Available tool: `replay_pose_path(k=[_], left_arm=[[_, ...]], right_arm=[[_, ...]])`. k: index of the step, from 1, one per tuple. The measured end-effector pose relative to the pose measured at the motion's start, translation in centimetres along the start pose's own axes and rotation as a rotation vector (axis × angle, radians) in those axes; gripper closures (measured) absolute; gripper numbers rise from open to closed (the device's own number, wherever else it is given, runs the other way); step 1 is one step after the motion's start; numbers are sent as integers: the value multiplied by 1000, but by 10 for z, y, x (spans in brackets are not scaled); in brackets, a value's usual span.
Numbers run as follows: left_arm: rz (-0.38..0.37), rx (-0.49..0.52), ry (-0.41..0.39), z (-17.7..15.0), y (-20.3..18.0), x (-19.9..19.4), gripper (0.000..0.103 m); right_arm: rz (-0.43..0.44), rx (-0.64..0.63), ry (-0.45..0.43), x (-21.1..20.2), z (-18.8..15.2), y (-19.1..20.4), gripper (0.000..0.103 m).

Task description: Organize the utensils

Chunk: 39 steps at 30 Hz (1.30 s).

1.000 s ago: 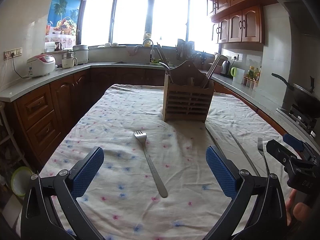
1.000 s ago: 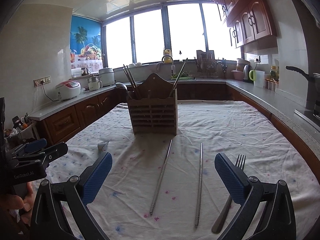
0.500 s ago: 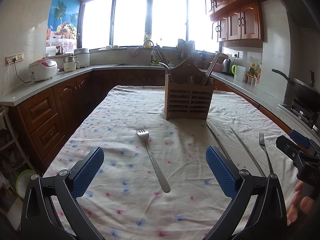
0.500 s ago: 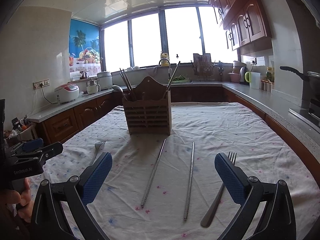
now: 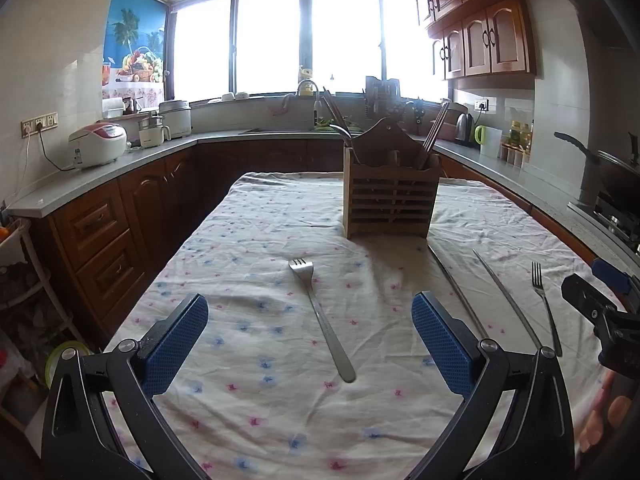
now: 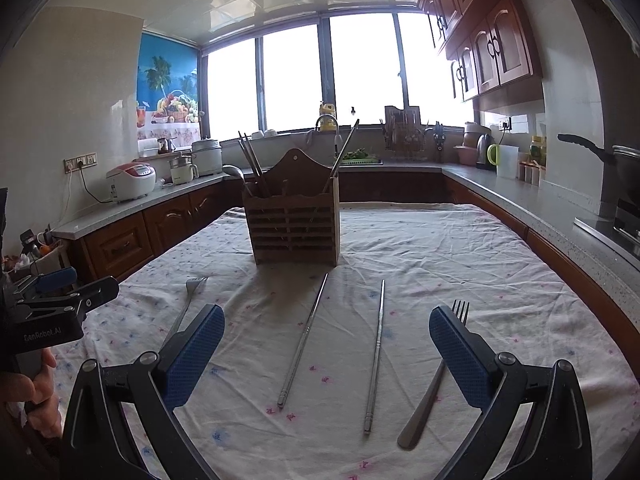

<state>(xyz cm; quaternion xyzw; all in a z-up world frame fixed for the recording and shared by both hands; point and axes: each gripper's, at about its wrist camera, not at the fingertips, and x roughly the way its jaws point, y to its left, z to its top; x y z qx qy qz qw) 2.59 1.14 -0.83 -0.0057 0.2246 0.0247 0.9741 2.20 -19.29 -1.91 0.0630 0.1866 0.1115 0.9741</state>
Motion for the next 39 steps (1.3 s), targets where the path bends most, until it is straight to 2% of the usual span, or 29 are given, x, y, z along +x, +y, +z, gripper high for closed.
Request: replay_pose_path(k=[19, 39], left_arm=[[1, 14, -32, 2, -5, -6, 0], [3, 23, -41, 4, -7, -8, 0]], right_arm=[[-1, -11, -52, -8, 0, -1, 0], [6, -14, -63, -11, 3, 2, 0]])
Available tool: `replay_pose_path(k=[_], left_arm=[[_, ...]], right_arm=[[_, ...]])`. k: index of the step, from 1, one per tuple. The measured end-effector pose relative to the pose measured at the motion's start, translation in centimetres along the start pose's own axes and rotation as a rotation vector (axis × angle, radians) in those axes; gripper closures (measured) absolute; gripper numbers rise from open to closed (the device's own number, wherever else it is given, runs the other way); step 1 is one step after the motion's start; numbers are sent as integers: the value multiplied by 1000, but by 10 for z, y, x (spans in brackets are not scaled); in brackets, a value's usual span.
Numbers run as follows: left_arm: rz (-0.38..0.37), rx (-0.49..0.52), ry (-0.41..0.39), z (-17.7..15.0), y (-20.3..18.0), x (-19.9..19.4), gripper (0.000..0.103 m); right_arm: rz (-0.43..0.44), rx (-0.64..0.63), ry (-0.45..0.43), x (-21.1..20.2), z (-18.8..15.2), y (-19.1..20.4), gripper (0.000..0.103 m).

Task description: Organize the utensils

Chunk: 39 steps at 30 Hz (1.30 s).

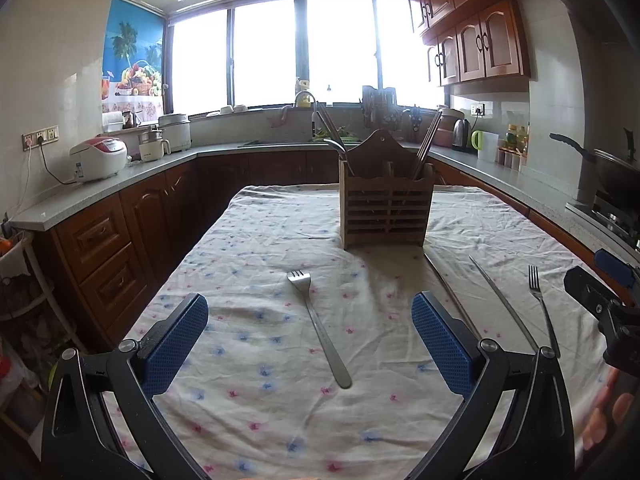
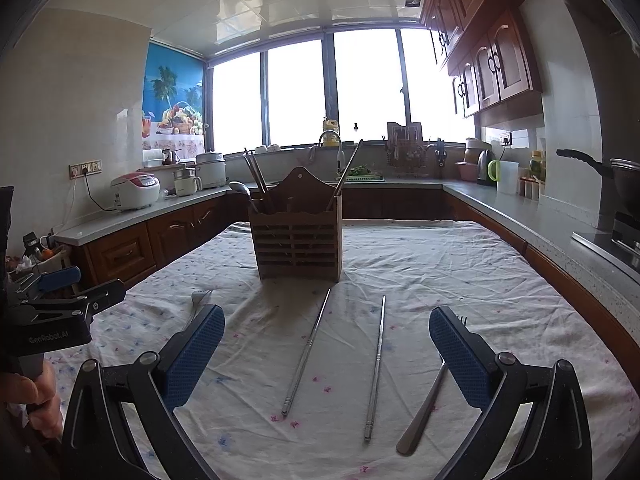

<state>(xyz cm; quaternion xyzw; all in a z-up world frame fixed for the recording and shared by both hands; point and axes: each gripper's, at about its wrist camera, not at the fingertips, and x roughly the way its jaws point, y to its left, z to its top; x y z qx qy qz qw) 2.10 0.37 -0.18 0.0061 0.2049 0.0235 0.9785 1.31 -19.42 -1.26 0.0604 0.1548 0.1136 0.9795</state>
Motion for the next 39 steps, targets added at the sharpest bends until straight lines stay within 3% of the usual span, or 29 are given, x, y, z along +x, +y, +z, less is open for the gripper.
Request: replay_pose_path(k=[39], left_arm=[[-6, 8, 5, -1, -2, -1, 0]], right_arm=[[10, 1, -18, -4, 7, 7, 0]])
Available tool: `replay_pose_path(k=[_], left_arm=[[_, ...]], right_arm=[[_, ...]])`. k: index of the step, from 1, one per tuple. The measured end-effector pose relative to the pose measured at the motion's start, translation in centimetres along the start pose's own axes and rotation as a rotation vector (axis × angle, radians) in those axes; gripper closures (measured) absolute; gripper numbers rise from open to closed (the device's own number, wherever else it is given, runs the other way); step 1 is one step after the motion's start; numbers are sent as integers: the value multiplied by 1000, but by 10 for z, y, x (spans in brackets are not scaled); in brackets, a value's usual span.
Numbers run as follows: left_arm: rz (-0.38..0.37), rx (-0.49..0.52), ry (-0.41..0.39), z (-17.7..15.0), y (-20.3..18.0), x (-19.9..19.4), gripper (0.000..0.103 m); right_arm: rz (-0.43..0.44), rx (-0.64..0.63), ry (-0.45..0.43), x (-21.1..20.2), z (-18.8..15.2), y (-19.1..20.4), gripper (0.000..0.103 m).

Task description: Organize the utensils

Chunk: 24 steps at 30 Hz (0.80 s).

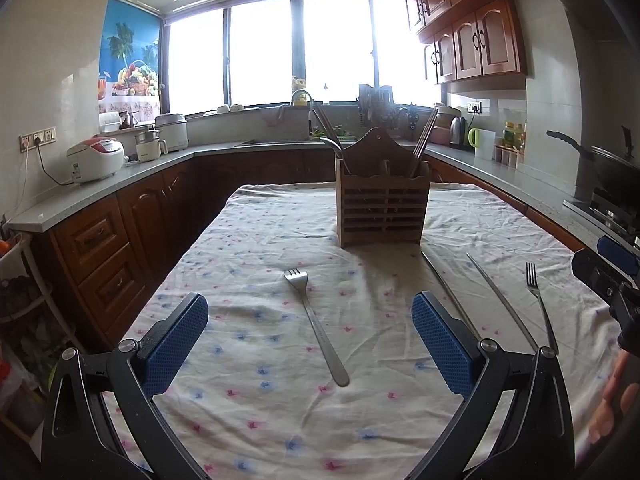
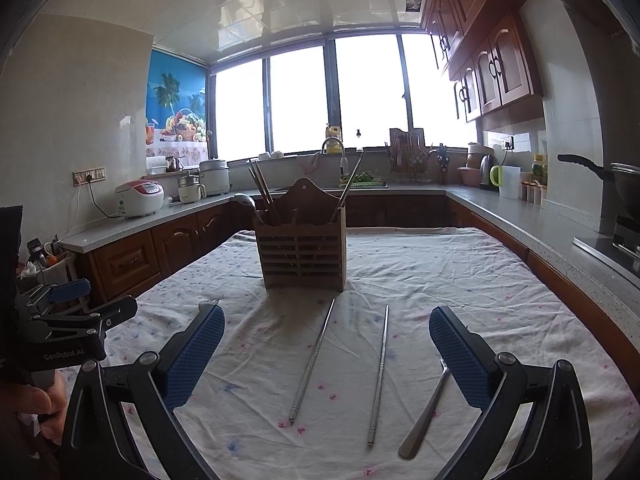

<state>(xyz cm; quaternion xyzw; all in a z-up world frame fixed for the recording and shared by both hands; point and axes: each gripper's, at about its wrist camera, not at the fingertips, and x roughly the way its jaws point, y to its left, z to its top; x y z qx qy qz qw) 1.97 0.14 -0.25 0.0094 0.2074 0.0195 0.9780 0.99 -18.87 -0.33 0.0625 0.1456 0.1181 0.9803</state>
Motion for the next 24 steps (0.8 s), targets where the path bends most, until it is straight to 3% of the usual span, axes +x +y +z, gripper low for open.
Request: replay_pose_path(k=[24], left_arm=[[-9, 9, 16, 2, -6, 4, 0]], right_arm=[[6, 15, -1, -1, 1, -2, 0]])
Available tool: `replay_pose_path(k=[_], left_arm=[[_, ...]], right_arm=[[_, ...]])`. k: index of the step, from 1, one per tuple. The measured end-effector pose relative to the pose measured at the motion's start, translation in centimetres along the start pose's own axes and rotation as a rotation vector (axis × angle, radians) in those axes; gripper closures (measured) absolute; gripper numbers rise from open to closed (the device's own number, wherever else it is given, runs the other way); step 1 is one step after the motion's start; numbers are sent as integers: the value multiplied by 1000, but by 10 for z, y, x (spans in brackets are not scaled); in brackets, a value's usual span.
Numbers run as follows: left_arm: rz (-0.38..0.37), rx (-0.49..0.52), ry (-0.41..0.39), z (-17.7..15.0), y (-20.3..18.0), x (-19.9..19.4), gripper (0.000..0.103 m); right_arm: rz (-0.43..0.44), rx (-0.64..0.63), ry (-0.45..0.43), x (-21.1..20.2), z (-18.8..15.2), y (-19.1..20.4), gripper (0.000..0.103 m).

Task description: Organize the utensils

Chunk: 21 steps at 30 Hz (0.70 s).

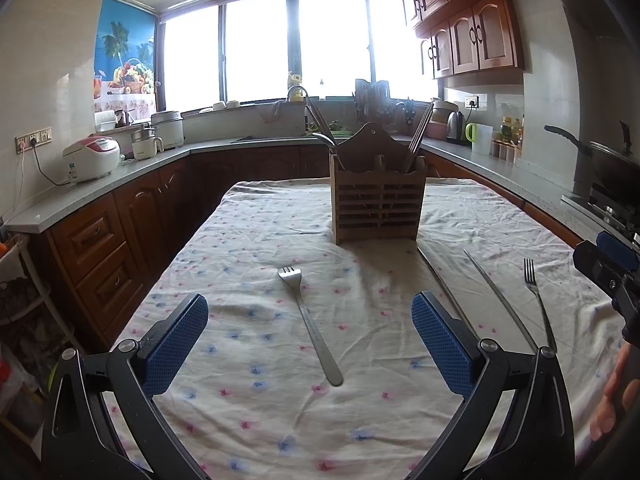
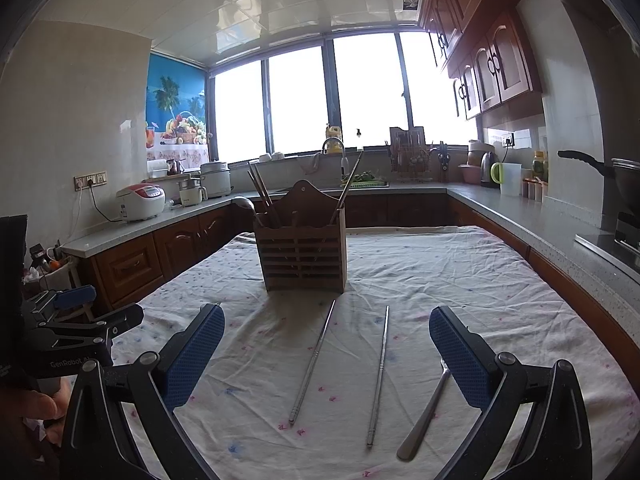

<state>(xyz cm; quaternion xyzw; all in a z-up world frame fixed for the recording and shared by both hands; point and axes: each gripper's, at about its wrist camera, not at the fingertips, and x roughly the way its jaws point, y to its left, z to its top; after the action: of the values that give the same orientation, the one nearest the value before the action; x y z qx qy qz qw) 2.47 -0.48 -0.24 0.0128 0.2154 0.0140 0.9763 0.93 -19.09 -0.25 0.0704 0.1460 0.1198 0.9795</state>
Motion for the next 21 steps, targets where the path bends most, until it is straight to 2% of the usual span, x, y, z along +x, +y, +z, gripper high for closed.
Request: replay_pose_path(k=[21], left_arm=[[-20, 42, -2, 9, -16, 5, 0]], right_arm=[[-6, 48, 30, 7, -1, -21, 0]])
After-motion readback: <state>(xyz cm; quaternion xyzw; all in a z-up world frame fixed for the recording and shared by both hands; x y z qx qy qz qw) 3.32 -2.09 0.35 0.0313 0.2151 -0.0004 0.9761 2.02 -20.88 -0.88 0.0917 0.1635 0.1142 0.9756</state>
